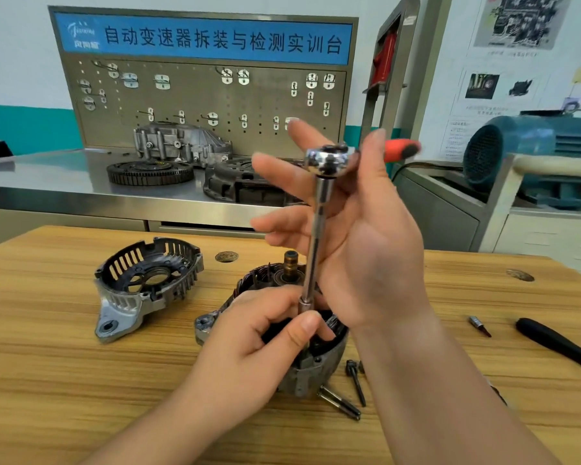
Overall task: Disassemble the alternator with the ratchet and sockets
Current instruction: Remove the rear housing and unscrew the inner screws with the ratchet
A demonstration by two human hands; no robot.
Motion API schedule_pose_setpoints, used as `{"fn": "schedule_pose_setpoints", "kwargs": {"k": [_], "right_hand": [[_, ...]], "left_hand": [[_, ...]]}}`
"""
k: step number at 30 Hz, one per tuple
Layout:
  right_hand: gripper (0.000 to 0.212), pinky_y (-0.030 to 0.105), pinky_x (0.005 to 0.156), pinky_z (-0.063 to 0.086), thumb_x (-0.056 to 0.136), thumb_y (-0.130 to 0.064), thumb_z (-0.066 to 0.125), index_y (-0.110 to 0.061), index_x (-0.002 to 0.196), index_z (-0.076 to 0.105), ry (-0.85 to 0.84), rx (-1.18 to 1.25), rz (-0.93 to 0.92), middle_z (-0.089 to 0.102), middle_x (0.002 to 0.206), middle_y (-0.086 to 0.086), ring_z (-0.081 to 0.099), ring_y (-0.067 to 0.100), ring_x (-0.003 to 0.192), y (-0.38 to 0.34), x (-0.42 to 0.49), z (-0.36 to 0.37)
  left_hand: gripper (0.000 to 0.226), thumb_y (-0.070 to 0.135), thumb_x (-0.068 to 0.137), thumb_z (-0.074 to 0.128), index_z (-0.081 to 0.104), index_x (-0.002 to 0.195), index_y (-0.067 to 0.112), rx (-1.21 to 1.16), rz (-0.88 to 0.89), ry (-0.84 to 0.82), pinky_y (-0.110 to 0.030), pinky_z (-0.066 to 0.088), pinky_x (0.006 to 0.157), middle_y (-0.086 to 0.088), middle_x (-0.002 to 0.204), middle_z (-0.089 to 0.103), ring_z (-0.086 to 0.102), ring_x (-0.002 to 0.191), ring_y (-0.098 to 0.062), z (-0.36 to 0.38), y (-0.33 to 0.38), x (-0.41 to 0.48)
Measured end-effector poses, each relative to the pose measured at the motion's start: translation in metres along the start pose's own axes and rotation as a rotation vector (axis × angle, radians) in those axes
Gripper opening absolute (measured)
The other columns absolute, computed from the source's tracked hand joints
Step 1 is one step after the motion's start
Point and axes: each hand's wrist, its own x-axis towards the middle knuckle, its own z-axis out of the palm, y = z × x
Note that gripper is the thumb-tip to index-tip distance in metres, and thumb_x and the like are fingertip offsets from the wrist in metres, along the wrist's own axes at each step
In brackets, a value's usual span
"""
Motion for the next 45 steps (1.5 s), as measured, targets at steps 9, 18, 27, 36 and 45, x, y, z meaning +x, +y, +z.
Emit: {"fn": "schedule_pose_setpoints", "kwargs": {"k": [9, 18, 27, 36, 45], "right_hand": [[0.031, 0.025, 0.07, 0.054, 0.092, -0.021, 0.051, -0.025, 0.121, 0.06, 0.065, -0.173, -0.238, 0.065, 0.123, -0.005, 0.066, 0.019, 0.098, 0.0007, 0.0003, 0.0037], [0.043, 0.027, 0.071, 0.053, 0.086, -0.044, 0.049, -0.018, 0.116, 0.063, 0.111, -0.005, -0.06, 0.071, 0.108, 0.001, 0.065, 0.017, 0.093, 0.0004, 0.0018, 0.0026], [0.039, 0.03, 0.078, 0.051, 0.091, -0.039, 0.042, -0.018, 0.121, 0.057, 0.027, 0.064, -0.081, 0.07, 0.11, 0.0, 0.067, 0.021, 0.093, -0.0036, 0.0012, 0.0038], [0.027, 0.027, 0.072, 0.052, 0.088, -0.027, 0.054, -0.029, 0.114, 0.063, 0.061, -0.114, -0.183, 0.068, 0.118, -0.003, 0.061, 0.014, 0.097, -0.0012, 0.0002, 0.0058], [0.048, 0.027, 0.07, 0.054, 0.089, -0.048, 0.041, -0.016, 0.121, 0.057, 0.049, 0.066, -0.001, 0.074, 0.099, 0.003, 0.071, 0.02, 0.082, -0.0008, -0.0001, 0.0047]], "left_hand": [[0.029, 0.043, 0.081, 0.053, 0.069, 0.083, 0.019, -0.009, -0.052, 0.023, -0.03, 0.05, 0.078, 0.011, 0.078, 0.073, 0.068, 0.08, -0.011, -0.002, -0.0014, 0.0008], [0.023, 0.042, 0.085, 0.05, 0.067, 0.092, 0.028, -0.046, -0.045, -0.025, -0.039, 0.049, 0.083, 0.011, 0.084, 0.073, 0.068, 0.087, -0.014, -0.002, 0.0003, -0.0002], [0.023, 0.042, 0.081, 0.057, 0.068, 0.081, 0.023, -0.042, -0.048, 0.0, -0.014, 0.048, 0.073, 0.012, 0.076, 0.072, 0.068, 0.077, -0.004, -0.0043, -0.0014, 0.0], [0.015, 0.031, 0.087, 0.055, 0.068, 0.083, 0.024, 0.011, -0.032, -0.032, -0.02, 0.048, 0.077, 0.018, 0.077, 0.071, 0.066, 0.082, -0.005, -0.0054, -0.0005, 0.0005], [0.028, 0.041, 0.088, 0.048, 0.069, 0.089, 0.023, -0.005, 0.001, -0.006, -0.041, 0.049, 0.082, 0.011, 0.083, 0.072, 0.067, 0.084, -0.016, -0.0024, -0.0006, -0.0013]]}}
